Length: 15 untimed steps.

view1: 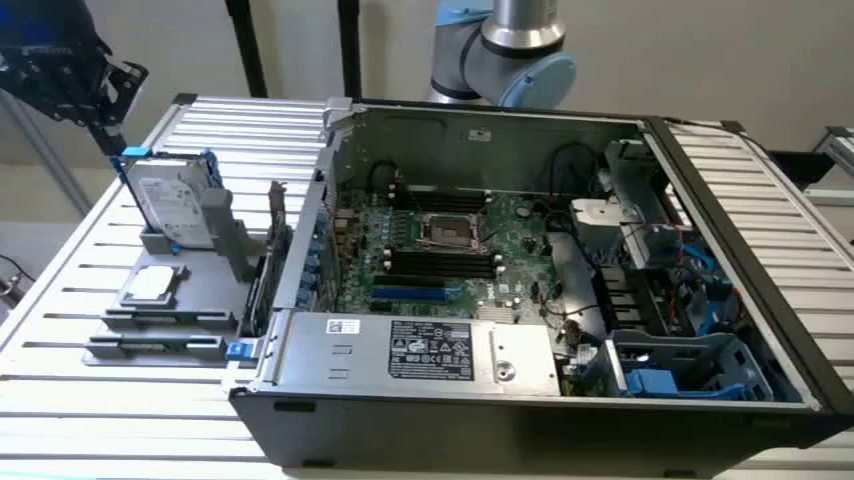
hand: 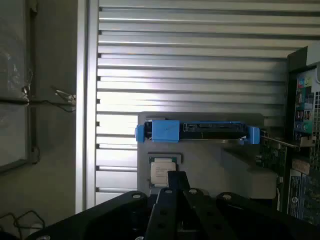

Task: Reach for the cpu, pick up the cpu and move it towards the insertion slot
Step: 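Pick up the cpu and move it towards the insertion slot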

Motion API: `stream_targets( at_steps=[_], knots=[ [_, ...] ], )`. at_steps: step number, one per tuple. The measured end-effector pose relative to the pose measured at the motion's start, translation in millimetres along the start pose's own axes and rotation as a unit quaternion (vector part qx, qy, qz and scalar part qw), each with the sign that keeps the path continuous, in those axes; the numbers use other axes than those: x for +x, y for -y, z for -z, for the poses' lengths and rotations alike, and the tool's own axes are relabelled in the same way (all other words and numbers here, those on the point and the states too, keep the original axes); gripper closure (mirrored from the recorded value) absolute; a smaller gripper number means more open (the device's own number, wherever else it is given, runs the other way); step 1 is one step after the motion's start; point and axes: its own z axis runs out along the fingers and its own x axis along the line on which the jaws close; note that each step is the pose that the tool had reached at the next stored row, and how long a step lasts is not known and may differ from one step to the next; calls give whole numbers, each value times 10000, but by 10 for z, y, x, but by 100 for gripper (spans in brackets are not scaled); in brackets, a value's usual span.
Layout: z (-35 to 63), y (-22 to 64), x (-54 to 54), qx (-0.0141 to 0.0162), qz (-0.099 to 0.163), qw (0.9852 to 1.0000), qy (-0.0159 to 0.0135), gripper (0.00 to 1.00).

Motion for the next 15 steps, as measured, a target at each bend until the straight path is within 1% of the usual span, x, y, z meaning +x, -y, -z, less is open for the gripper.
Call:
stream_targets(
  at_steps=[12,15],
  knots=[
    [0,0,0,-10,0,10000,0,89],
    [-7,17,8,-10,1,10000,-1,89]
  ],
)
